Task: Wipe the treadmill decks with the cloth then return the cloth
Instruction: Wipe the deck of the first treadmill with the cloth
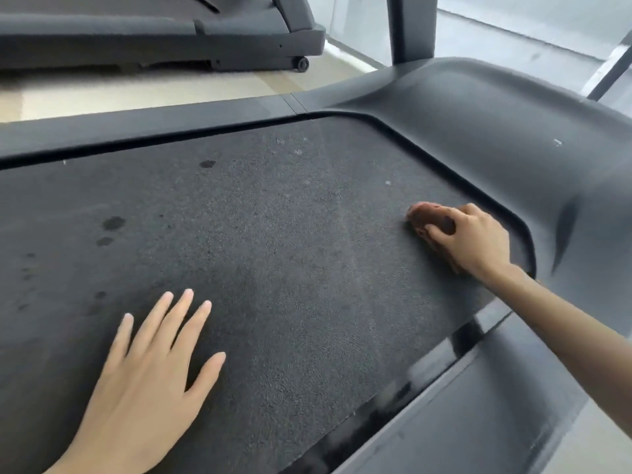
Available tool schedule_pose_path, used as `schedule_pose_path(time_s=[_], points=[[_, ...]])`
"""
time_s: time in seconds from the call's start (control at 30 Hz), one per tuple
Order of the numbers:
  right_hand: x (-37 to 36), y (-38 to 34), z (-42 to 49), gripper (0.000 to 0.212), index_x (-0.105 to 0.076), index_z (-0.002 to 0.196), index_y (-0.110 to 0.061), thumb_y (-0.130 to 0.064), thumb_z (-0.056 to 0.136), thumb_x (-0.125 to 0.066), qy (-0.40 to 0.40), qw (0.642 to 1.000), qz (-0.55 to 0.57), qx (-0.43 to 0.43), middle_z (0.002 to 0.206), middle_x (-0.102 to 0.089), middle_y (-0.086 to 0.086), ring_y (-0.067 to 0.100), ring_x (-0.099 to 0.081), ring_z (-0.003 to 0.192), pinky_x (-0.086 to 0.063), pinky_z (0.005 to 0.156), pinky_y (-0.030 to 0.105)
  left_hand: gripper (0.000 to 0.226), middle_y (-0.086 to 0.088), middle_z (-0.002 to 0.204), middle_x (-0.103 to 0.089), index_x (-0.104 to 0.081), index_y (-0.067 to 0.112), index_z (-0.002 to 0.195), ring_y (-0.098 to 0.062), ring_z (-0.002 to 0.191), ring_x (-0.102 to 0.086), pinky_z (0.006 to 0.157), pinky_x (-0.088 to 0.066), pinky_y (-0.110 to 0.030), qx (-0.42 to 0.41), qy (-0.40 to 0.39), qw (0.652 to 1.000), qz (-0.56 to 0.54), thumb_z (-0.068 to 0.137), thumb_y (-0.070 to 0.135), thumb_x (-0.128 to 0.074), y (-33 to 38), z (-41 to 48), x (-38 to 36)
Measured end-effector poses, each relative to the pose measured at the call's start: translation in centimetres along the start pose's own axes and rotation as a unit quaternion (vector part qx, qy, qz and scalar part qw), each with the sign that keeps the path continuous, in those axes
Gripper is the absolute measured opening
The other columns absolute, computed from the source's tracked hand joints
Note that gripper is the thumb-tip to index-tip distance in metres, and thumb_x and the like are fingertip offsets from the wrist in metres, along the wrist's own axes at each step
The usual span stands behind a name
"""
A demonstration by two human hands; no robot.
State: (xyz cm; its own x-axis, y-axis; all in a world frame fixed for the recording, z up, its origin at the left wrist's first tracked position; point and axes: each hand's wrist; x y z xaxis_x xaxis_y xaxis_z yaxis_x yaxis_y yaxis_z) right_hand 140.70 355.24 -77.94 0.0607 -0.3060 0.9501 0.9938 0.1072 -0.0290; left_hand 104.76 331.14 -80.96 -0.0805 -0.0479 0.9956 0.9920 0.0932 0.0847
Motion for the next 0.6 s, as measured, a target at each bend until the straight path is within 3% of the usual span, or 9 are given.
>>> schedule_pose_path(time_s=[0.1, 0.23, 0.33, 0.53, 0.6], points=[[-0.6, -6.1, -0.6, 0.045, -0.064, 0.114, -0.019, -0.052, 0.084, -0.057, 0.011, 1.0, 0.0, 0.021, 0.096, -0.055, 0.012, 0.034, -0.057, 0.091, -0.041, 0.065, 0.034, 0.079, -0.007, 0.146, -0.039, -0.046, 0.011, 0.137, -0.023, 0.137, -0.031, 0.106, -0.03, -0.055, 0.002, -0.014, 1.0, -0.008, 0.092, 0.06, -0.002, 0.2, -0.7, -0.2], [0.0, -16.8, -5.8, 0.037, -0.066, 0.099, -0.017, -0.049, 0.081, -0.062, 0.046, 0.982, 0.045, 0.179, 0.088, -0.057, 0.009, 0.028, -0.058, 0.078, -0.031, 0.055, 0.028, 0.082, -0.001, 0.151, -0.03, -0.038, 0.016, 0.142, -0.019, 0.141, -0.022, 0.113, -0.022, -0.051, 0.003, 0.006, 1.0, -0.007, 0.088, 0.063, 0.004, 0.1, -0.6, -0.3], [1.2, -21.8, -9.5, 0.036, -0.067, 0.097, -0.015, -0.047, 0.079, -0.064, 0.049, 0.96, 0.062, 0.269, 0.084, -0.059, 0.009, 0.026, -0.056, 0.071, -0.035, 0.052, 0.028, 0.082, 0.004, 0.152, -0.024, -0.033, 0.017, 0.144, -0.013, 0.142, -0.016, 0.115, -0.018, -0.045, -0.003, 0.016, 1.0, -0.008, 0.088, 0.063, 0.005, -0.6, -1.3, -0.2], [1.8, -17.5, -11.7, 0.042, -0.069, 0.107, -0.02, -0.051, 0.082, -0.054, 0.049, 0.917, 0.13, 0.373, 0.085, -0.061, 0.006, 0.024, -0.058, 0.07, -0.047, 0.054, 0.031, 0.068, 0.005, 0.15, -0.03, -0.036, 0.015, 0.142, -0.009, 0.14, -0.018, 0.112, -0.014, -0.038, 0.019, -0.016, 1.0, 0.011, 0.092, 0.056, -0.014, -4.5, -6.1, 1.0], [1.5, -15.4, -10.5, 0.042, -0.069, 0.106, -0.023, -0.054, 0.082, -0.053, 0.039, 0.929, 0.124, 0.346, 0.085, -0.06, 0.003, 0.024, -0.06, 0.073, -0.047, 0.053, 0.03, 0.069, 0.005, 0.15, -0.03, -0.035, 0.016, 0.142, -0.009, 0.14, -0.017, 0.112, -0.013, -0.037, 0.039, -0.027, 0.999, 0.012, 0.093, 0.058, -0.011, -6.1, -7.6, 1.6]])
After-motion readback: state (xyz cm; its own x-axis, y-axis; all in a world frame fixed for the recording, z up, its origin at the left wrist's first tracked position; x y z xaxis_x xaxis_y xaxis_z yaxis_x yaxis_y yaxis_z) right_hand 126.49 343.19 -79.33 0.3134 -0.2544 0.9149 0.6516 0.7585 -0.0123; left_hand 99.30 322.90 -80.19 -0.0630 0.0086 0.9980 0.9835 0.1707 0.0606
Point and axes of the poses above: each hand's wrist, its own z-axis towards the middle knuckle, its own x-axis out of the back of the hand, y = z × x
